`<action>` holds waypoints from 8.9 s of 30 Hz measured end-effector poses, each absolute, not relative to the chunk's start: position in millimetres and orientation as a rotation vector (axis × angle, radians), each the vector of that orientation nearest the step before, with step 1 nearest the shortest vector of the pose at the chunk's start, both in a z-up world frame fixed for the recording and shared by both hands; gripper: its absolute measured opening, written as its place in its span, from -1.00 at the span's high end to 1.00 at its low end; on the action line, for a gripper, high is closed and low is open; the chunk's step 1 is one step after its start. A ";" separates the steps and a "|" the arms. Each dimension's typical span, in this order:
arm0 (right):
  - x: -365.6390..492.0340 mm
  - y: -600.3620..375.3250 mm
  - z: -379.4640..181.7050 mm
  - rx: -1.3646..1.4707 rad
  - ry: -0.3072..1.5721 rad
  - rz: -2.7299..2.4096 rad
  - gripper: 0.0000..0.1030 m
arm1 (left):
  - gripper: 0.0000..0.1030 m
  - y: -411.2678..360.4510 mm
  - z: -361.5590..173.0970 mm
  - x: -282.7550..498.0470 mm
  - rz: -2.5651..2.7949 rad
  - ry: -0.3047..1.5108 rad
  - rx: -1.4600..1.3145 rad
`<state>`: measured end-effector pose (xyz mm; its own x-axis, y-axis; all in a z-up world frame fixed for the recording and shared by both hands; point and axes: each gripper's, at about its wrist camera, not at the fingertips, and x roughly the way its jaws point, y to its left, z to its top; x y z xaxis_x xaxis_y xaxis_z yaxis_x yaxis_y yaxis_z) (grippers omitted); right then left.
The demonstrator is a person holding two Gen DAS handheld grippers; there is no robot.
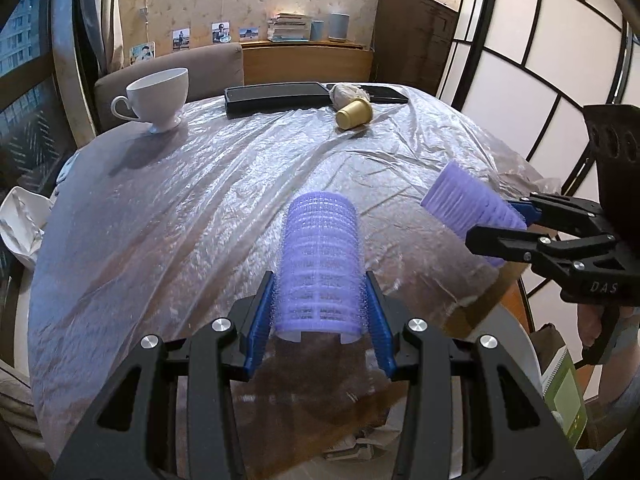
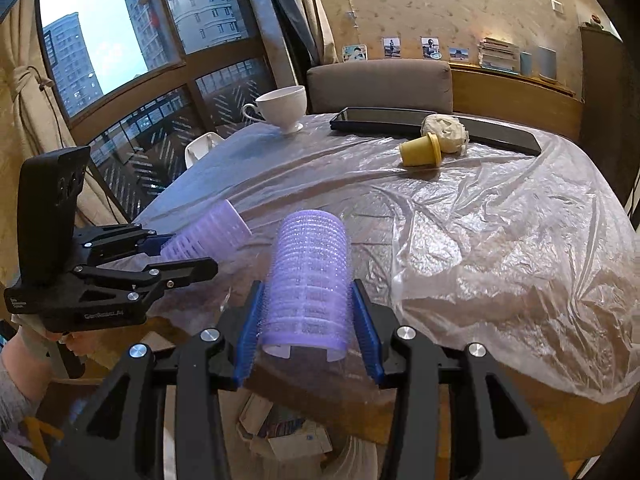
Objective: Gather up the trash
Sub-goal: 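Carry both purple hair rollers in both tools over the white bin, then lower both held rollers into the bin opening, then open both tools to drop the purple rollers into the bin, then move both open tools back over the table, then grasp the crumpled tissue ball with the right tool while the left tool grasps the yellow cup, then carry the tissue ball and yellow cup in both tools over the white bin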
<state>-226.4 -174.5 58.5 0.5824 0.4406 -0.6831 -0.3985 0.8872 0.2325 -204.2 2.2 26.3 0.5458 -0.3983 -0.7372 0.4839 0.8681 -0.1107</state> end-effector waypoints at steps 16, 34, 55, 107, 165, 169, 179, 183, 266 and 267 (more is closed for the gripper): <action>-260.1 -179.7 64.8 0.067 0.812 0.554 0.17 | 0.13 7.4 31.5 -241.5 -0.543 0.846 0.105; -291.2 -171.4 58.6 0.047 0.836 0.594 0.17 | 0.13 10.6 23.0 -276.9 -0.575 0.872 0.105; -324.4 -172.1 37.6 0.030 0.892 0.611 0.17 | 0.13 -2.3 12.1 -317.5 -0.618 0.892 0.159; -318.4 -149.4 -26.8 -0.042 1.056 0.556 0.17 | 0.13 -26.0 -54.1 -302.3 -0.575 1.047 0.231; 57.0 -214.3 27.3 0.086 0.979 0.225 -0.58 | -0.61 -124.5 29.8 -20.3 -0.697 0.856 0.200; 56.1 -209.2 26.5 0.042 0.975 0.211 -0.43 | -0.11 -129.1 24.7 -13.2 -0.717 0.912 0.170; 48.1 -216.9 29.6 0.089 0.964 0.255 0.03 | 0.03 -136.9 21.7 -18.0 -0.713 0.909 0.186; 40.9 -223.2 33.8 0.101 0.943 0.260 0.03 | 0.03 -129.7 22.8 -25.9 -0.701 0.913 0.177; -262.2 -154.2 62.2 -0.035 0.856 0.619 0.03 | 0.03 7.8 32.8 -246.4 -0.593 0.847 0.101; -264.5 -153.4 61.9 -0.036 0.857 0.622 0.03 | 0.03 8.5 32.4 -248.4 -0.592 0.848 0.100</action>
<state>-264.5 -153.4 61.9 0.4897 0.4981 -0.7156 -0.5258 0.8234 0.2134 -248.4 8.5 32.4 0.5119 -0.4527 -0.7301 0.5299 0.8353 -0.1464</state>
